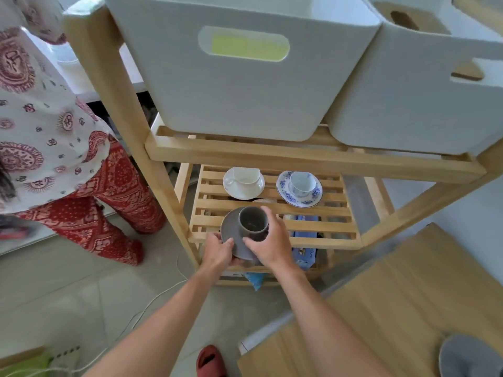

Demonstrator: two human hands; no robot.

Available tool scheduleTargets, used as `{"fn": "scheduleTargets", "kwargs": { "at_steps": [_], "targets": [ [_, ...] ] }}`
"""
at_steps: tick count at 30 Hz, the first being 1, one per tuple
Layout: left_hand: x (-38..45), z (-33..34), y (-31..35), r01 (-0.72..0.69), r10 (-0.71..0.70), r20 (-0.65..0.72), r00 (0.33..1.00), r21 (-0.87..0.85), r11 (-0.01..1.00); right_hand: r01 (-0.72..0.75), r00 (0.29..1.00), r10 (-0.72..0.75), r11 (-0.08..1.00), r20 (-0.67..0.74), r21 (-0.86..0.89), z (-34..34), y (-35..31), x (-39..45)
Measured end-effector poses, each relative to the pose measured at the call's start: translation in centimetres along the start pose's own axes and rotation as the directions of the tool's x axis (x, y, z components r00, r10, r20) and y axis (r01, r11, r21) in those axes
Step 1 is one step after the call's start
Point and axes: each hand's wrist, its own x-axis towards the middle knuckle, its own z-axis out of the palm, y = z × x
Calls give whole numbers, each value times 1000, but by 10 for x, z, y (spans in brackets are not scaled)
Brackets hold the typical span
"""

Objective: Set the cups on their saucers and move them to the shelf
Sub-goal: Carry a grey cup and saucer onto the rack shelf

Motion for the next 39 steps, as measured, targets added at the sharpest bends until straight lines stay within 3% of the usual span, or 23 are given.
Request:
{"fn": "scheduleTargets", "kwargs": {
  "at_steps": [12,26,34,39],
  "targets": [
    [38,-7,8,19,-12,-53,999,123,992,4,1000,-4,1000,-23,-15,17,-6,35],
    [40,-1,17,-97,98,7,995,227,969,-2,995,-1,1000,-101,-32,17,2,28],
    [53,10,33,-137,176,-78,981,358,923,-27,993,23,999,-114,-35,13,2,46],
    [59,10,32,-125,169,-101,980,346,930,-37,996,34,999,-87,-37,15,1,52]
  ]
}}
